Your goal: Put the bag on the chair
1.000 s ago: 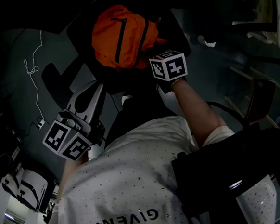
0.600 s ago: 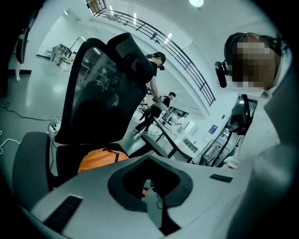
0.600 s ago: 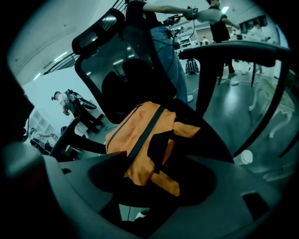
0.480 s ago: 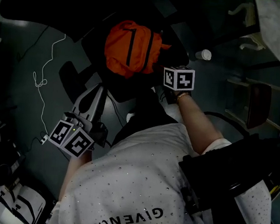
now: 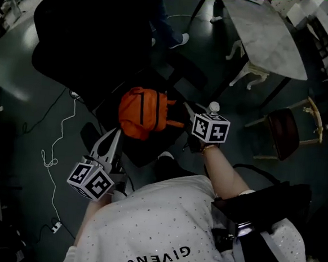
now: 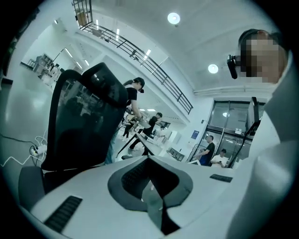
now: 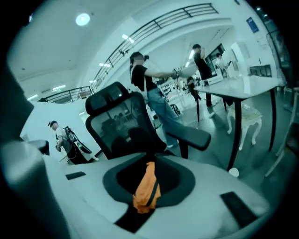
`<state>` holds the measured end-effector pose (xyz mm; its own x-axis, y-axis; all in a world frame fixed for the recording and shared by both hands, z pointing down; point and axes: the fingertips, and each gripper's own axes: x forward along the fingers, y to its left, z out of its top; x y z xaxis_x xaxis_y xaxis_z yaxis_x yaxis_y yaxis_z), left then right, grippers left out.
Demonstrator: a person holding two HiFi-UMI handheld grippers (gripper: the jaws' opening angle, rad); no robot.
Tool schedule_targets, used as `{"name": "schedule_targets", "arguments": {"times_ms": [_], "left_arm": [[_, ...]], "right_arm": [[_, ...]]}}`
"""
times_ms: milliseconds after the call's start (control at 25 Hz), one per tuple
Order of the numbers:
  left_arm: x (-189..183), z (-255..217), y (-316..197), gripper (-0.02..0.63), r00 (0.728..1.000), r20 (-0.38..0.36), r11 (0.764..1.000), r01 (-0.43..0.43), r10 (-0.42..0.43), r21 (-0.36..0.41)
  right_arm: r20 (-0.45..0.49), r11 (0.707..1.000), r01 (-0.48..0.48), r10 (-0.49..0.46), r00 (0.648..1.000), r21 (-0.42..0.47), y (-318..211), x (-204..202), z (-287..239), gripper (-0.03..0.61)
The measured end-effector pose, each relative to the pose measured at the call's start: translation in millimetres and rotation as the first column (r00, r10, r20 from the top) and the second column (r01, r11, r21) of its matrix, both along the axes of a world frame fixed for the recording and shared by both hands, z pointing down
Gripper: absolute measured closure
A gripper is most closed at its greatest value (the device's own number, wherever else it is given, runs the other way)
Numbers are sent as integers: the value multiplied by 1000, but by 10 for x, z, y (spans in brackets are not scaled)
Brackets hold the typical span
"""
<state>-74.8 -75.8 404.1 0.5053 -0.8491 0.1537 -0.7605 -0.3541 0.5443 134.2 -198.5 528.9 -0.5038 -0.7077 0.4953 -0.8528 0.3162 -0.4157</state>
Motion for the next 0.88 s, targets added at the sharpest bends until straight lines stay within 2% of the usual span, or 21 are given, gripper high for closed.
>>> {"name": "schedule_targets", "arguments": {"times_ms": [80, 240, 360, 440, 600, 880], "left_arm": [[-42, -168, 21, 614, 1000, -7, 999, 5, -5, 44], [-116, -374, 197, 614, 1000, -10, 996, 9, -8, 83], [-75, -470, 310, 614, 1000, -18, 996, -9, 10, 90], [-37, -558, 355, 614, 999, -26, 994, -24, 26, 105], [-14, -708, 456, 614, 999, -29, 988, -32, 37, 152], [0, -880, 742, 614, 997, -35, 980, -56, 64, 190]], "right_arm": [[62, 994, -6, -1, 998, 105, 35, -24, -482, 577], [216, 957, 99, -161, 963, 273, 370, -376, -1392, 578], [248, 915, 162, -265, 932, 369, 644, -603, -1915, 580], [234, 892, 186, -301, 925, 412, 782, -675, -2133, 580], [111, 871, 227, -302, 947, 436, 1013, -675, -2194, 580], [54, 867, 212, -264, 963, 450, 1311, -591, -2330, 581]]}}
